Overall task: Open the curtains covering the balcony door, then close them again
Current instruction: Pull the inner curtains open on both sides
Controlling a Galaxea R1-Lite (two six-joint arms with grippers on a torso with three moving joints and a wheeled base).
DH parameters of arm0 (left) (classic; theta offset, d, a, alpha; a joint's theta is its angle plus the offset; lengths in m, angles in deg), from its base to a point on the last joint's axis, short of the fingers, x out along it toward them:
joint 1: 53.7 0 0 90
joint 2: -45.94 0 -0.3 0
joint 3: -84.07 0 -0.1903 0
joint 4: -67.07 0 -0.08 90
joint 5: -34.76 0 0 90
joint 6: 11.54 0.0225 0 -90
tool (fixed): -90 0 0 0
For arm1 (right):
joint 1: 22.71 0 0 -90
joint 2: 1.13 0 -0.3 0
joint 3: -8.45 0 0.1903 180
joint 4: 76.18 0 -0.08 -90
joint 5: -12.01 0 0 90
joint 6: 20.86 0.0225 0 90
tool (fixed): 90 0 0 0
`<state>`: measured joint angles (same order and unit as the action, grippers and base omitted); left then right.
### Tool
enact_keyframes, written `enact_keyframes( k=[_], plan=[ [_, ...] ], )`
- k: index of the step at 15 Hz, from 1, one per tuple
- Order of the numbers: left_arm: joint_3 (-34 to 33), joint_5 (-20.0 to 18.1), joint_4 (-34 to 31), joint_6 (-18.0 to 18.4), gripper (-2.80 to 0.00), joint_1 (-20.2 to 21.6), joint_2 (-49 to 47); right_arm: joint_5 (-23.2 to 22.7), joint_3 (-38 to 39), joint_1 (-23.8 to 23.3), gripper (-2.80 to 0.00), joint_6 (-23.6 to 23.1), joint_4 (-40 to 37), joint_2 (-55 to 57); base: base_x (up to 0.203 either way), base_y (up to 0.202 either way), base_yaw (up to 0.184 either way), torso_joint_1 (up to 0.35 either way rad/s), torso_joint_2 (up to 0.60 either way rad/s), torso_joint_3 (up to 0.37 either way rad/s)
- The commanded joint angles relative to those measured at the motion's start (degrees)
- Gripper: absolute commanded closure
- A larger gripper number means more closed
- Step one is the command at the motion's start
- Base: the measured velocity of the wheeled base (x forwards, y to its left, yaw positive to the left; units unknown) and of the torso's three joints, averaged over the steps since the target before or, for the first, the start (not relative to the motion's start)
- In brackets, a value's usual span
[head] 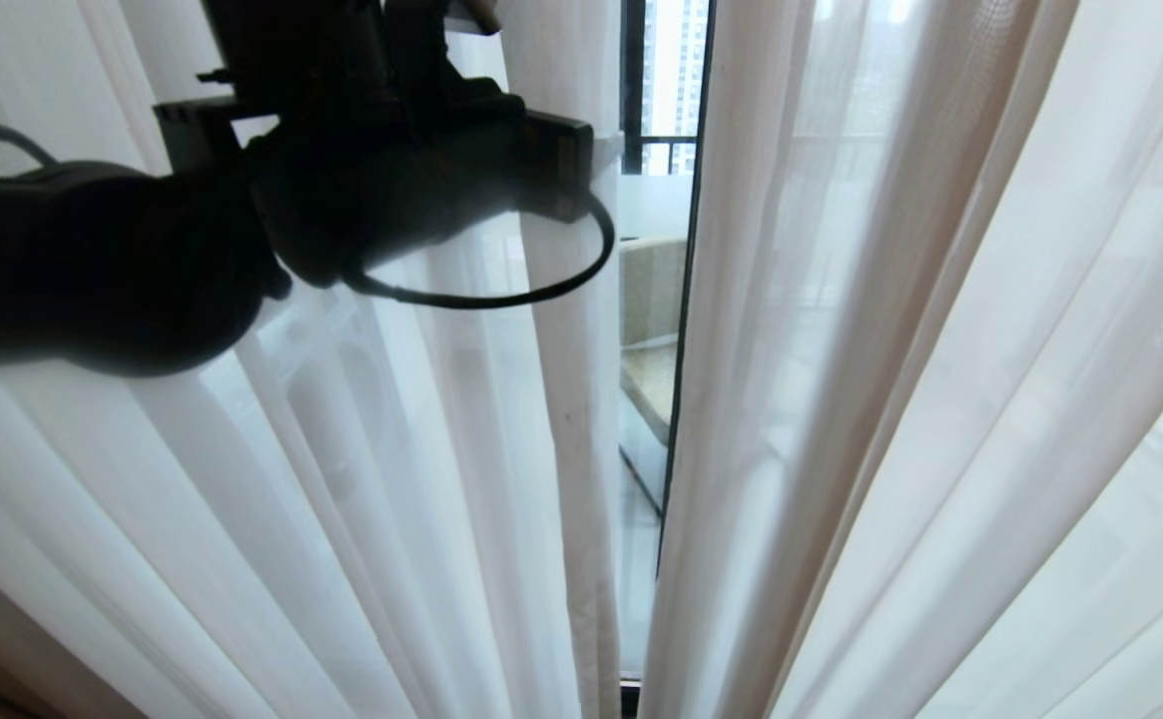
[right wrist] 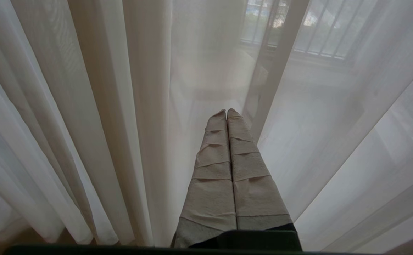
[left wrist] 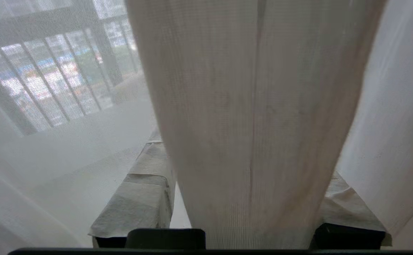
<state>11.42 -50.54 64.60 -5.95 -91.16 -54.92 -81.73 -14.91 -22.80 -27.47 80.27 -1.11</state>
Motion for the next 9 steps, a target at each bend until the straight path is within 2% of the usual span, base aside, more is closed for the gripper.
enact_keyframes(
  k=[1, 3, 9],
  plan=[
    [0.04, 0.04, 0.20, 0.03, 0.00, -0.07, 0.39, -0.04, 0.00, 0.01, 0.00, -0.07, 0.01, -0.02, 0.000, 0.000, 0.000, 0.000, 0.00, 0.000],
    [0.04, 0.65, 0.17, 0.03, 0.00, -0.07, 0.68, -0.04, 0.00, 0.01, 0.00, -0.07, 0.01, -0.02, 0.000, 0.000, 0.000, 0.000, 0.00, 0.000],
    [0.30, 8.29, 0.20, 0.28, 0.00, -0.42, 1.29, -0.04, 0.00, 0.01, 0.00, -0.07, 0.01, -0.02, 0.000, 0.000, 0.000, 0.000, 0.00, 0.000]
  ],
)
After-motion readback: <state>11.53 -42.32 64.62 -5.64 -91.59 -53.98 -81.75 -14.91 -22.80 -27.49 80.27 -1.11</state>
